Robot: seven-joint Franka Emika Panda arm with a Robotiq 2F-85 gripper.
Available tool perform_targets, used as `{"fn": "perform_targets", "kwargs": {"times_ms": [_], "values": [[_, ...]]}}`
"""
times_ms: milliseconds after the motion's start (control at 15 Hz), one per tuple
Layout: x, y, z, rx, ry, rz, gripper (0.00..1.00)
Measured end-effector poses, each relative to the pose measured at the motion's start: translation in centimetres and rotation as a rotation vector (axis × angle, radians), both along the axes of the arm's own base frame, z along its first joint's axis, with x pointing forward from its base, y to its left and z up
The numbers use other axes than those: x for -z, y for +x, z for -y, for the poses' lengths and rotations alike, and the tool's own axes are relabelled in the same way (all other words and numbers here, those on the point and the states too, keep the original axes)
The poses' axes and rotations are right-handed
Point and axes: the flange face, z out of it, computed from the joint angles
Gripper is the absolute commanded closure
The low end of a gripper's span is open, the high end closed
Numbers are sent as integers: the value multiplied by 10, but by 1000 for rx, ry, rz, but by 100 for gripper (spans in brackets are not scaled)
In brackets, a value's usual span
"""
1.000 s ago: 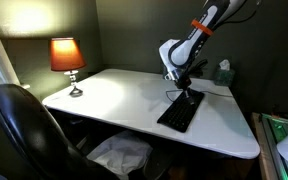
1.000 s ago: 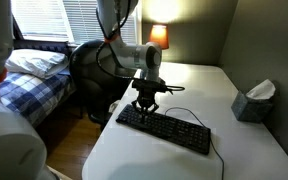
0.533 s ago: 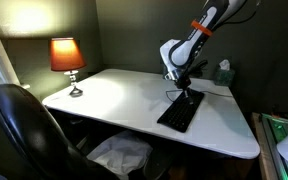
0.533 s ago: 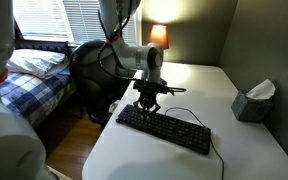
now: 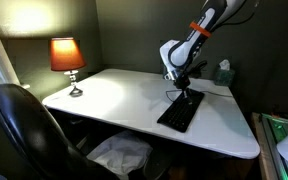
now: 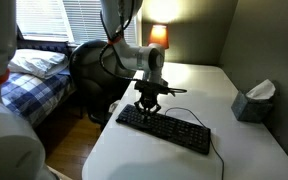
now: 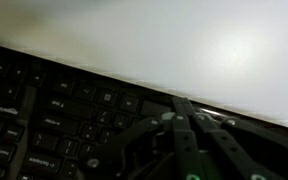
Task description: Press a key on the keyboard.
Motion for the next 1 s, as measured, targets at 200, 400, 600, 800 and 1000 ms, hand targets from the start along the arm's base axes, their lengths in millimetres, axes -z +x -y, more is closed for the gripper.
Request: {"fn": "perform_targets", "kwargs": {"times_ms": [200, 400, 600, 800, 1000], "values": [[2, 2, 2, 12, 4, 2, 100], [5, 3, 3, 24, 10, 1, 100], [8, 6, 2, 33, 15, 1, 100], [12, 9, 1, 41, 21, -1, 100], [16, 13, 0, 48, 25, -2, 100]]}}
